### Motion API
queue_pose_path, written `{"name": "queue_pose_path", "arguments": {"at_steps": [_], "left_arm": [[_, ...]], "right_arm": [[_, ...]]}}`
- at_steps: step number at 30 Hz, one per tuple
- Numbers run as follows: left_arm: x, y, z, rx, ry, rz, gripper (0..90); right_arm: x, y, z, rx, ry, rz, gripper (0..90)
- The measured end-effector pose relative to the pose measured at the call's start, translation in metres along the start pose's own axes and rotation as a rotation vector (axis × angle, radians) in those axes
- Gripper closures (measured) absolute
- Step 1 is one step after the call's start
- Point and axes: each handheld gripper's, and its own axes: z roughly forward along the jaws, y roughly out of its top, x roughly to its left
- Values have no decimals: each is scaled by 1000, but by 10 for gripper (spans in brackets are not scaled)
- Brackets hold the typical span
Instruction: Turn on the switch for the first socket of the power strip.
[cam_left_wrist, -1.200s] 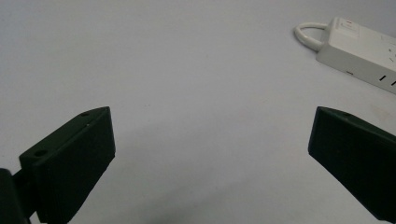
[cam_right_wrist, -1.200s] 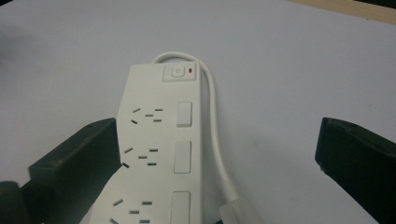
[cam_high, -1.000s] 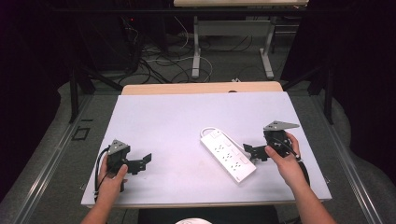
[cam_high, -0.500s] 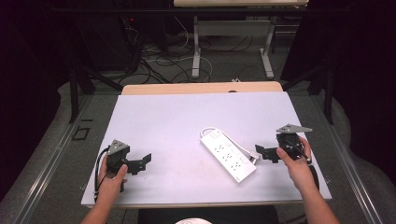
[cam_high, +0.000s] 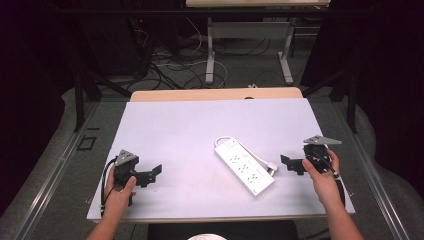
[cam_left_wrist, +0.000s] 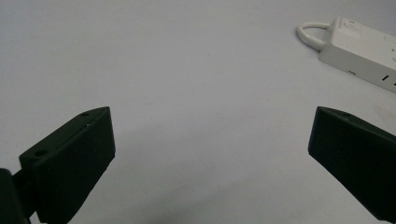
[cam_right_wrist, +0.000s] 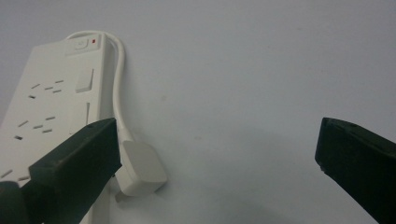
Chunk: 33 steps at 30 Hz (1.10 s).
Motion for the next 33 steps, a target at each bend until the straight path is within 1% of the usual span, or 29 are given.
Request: {"name": "queue_pose_path", "arguments": {"at_steps": [2, 3, 9, 13, 17, 19, 20, 21, 25, 33], "left_arm": [[0, 0, 0, -3, 0, 2, 8], [0, 0, 0, -2, 0, 1, 8], [1, 0, 0, -5, 0, 3, 8], [1, 0, 0, -3, -2, 5, 8], [1, 0, 0, -4, -1, 5, 8], [1, 0, 0, -5, -1, 5, 8], [1, 0, 0, -5, -1, 5, 8], [1, 0, 0, -4, -1, 5, 8], [1, 0, 0, -4, -2, 6, 8], [1, 0, 0, -3, -3, 7, 8]], "right_arm": [[-1, -3, 1, 4, -8, 9, 0], [-3, -4, 2, 0, -13, 5, 0], [-9, -9, 3, -11, -44, 22, 0], [-12, -13, 4, -13, -56, 29, 0], [-14, -16, 6, -21, -69, 39, 0], [-16, -19, 7, -23, -76, 36, 0], [-16, -20, 7, -19, -77, 39, 0], [-15, -21, 9, -26, -83, 45, 0], [-16, -24, 13, -6, -79, 34, 0], [-13, -28, 19, 10, -83, 25, 0]]}}
